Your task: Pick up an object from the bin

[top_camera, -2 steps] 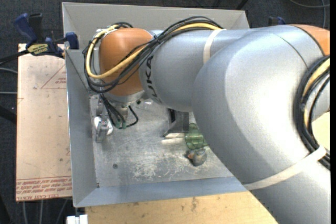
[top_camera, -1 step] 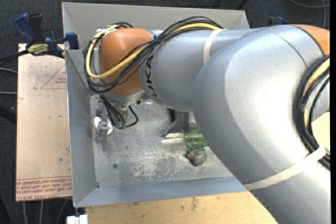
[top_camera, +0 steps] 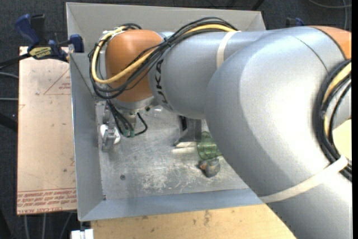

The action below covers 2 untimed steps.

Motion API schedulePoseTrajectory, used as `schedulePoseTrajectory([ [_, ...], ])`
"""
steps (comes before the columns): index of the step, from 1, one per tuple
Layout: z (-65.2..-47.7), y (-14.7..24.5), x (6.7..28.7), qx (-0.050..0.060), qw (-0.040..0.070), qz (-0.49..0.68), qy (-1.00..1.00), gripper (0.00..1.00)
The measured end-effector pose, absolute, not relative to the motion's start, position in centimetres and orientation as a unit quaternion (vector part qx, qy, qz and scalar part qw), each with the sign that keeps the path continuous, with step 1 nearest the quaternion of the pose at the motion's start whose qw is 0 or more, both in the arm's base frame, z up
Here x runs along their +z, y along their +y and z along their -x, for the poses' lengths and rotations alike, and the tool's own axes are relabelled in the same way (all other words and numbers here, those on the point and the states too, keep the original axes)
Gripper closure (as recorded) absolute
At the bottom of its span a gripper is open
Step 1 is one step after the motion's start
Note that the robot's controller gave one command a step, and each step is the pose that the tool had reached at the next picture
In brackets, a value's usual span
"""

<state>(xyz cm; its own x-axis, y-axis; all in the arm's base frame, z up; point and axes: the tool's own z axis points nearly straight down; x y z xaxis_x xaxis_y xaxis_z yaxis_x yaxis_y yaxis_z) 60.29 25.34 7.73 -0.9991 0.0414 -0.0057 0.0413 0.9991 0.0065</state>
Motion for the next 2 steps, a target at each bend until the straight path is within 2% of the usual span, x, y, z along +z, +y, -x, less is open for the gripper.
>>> schedulePoseTrajectory([
  [2,-60.23,25.26,8.77,0.001,0.001,-0.021,1.000,1.00],
])
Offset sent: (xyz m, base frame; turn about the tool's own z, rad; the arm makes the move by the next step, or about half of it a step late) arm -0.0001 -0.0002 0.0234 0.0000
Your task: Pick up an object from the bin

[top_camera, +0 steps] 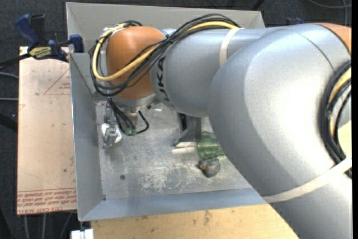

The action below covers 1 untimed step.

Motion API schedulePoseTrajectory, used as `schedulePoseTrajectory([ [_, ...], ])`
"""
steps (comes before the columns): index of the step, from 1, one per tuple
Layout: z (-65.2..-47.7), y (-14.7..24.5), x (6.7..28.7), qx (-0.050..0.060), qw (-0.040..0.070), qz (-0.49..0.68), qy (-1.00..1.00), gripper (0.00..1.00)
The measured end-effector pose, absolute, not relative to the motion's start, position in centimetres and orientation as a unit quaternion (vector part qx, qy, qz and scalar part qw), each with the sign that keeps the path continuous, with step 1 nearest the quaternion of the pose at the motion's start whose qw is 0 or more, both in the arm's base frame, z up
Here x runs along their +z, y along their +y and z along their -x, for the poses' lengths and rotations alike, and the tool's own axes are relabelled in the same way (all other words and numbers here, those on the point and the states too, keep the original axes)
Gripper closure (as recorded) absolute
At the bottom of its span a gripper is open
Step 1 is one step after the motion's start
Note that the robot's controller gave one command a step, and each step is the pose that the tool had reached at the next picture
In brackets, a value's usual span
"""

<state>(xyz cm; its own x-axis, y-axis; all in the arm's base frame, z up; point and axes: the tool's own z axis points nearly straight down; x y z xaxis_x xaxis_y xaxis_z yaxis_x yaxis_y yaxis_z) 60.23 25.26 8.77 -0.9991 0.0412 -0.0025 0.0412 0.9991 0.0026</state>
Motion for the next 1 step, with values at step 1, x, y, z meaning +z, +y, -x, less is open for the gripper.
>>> schedulePoseTrajectory([
  [1,-60.10,25.19,9.62,0.000,-0.001,-0.021,1.000,1.00],
])
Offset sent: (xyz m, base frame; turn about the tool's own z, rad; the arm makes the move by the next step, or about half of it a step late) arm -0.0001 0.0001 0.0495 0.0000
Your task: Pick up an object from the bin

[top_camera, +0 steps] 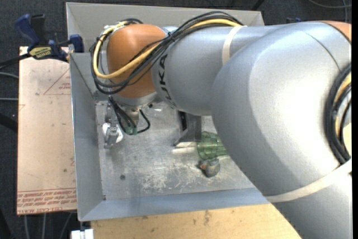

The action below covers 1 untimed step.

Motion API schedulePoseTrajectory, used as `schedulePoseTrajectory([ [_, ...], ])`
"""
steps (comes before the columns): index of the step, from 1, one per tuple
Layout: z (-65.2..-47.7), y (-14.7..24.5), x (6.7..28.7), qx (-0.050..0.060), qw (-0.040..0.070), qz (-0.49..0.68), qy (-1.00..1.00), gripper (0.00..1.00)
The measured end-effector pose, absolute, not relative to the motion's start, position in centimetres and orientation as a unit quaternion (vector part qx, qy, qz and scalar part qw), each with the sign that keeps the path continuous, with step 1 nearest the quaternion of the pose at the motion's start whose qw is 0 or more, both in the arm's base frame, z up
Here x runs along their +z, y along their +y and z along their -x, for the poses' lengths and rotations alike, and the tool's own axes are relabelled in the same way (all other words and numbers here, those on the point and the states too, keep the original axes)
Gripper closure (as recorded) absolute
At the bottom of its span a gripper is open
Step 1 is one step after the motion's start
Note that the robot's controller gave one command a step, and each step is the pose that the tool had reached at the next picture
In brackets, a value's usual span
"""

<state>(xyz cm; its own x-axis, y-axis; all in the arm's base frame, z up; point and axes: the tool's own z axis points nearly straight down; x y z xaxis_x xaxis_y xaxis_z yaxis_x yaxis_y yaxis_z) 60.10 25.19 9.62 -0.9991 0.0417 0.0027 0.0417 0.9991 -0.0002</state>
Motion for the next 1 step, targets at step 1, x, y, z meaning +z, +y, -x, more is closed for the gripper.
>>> schedulePoseTrajectory([
  [1,-60.10,25.19,11.46,0.000,0.001,0.021,-1.000,1.00],
])
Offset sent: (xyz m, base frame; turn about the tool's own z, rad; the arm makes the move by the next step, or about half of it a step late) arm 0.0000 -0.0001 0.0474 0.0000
